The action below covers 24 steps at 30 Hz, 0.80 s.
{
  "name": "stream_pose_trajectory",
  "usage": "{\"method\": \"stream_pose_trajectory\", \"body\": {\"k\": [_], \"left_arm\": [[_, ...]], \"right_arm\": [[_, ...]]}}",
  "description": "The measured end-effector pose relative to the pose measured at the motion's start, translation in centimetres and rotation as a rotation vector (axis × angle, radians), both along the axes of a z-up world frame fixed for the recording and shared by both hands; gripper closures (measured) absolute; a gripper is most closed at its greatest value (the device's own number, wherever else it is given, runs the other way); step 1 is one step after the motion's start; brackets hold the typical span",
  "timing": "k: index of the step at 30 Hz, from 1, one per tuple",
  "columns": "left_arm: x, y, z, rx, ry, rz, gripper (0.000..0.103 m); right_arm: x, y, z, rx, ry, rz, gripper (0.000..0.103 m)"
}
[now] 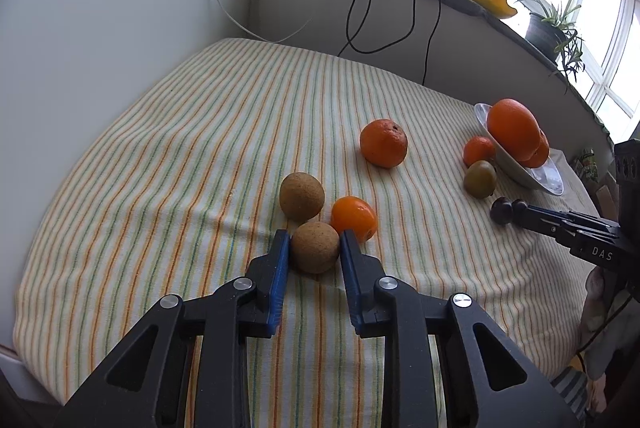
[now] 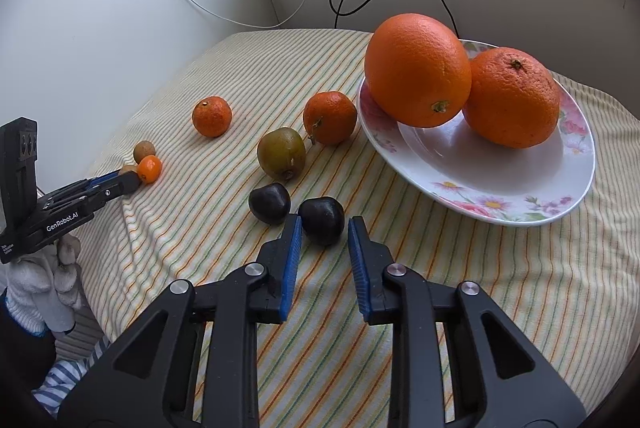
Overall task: Organize fruits
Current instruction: 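Close the right gripper on a dark plum while the left gripper closes on a brown kiwi, then carry the plum with the right gripper while the left gripper carries the kiwi to the plate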
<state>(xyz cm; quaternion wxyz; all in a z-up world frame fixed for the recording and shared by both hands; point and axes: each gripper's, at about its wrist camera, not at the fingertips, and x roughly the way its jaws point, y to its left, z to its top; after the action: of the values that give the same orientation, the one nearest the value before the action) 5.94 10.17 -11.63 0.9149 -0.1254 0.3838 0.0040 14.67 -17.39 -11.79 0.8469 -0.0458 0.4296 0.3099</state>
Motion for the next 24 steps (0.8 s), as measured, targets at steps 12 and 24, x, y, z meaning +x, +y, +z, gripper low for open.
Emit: {"method": "stream_pose_trajectory", "body": {"k": [12,24], "left_arm": [[-0.8,0.4,1.4,-0.007,-0.034,0.006,0.079],[-0.2,-3.1,4.3,-0.023,-0.094,-0.096,0.079]], "right_arm": [[-0.3,-0.7,0.3,0.034,-0.011,-0.023,0.082],[-1.6,-3.5,2.2,0.104,-0.043,-0.059,0.082]]}}
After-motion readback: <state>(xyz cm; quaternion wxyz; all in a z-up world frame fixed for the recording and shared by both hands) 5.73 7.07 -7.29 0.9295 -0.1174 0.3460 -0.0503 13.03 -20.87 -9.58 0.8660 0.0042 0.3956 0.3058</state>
